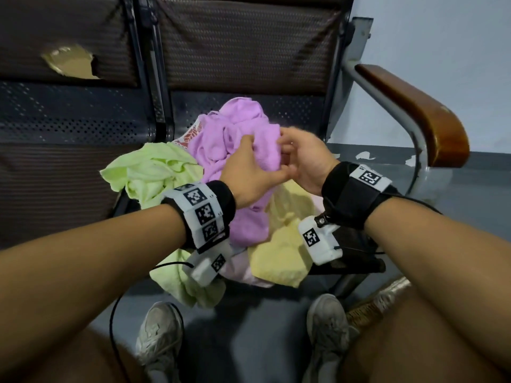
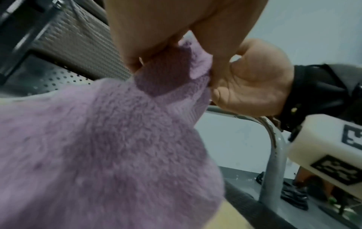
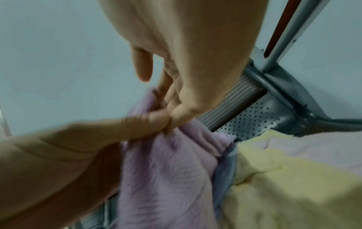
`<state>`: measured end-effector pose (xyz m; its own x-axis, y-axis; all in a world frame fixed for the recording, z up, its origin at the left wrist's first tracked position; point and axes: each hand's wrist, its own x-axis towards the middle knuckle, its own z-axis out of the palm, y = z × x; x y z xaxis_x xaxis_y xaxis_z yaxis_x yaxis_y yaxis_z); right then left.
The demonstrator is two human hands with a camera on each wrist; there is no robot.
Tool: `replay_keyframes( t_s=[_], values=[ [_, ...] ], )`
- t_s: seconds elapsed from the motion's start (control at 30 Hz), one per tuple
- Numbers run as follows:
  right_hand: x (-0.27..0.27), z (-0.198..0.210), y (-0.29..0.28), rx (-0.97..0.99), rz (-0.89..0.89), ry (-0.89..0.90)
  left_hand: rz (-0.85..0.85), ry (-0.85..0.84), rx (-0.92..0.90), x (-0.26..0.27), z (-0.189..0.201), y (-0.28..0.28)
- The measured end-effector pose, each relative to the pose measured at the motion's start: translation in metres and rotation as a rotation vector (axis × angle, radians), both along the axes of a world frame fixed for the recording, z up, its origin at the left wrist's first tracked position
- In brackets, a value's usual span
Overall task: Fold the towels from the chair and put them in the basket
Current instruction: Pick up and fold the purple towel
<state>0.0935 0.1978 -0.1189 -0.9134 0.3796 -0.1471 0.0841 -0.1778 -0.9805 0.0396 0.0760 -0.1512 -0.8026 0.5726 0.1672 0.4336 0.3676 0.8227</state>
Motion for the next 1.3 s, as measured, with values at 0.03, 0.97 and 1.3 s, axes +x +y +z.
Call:
replay_keyframes(
  t_s=[0.03, 0.97, 1.3],
  values=[
    [0.003, 0.002, 0.003, -0.019, 0.022, -0.002, 0.013, 0.05, 0.03, -0.001, 0.003, -0.002],
    [0.009, -0.023, 0.048, 1.135, -0.085, -0.242, 0.046, 0.124, 0.113, -0.032, 0.02, -0.016],
    [0.001, -0.003, 0.05, 0.475, -0.25, 0.116, 0.079, 0.197, -0.038, -0.041, 0.008, -0.026]
  ],
)
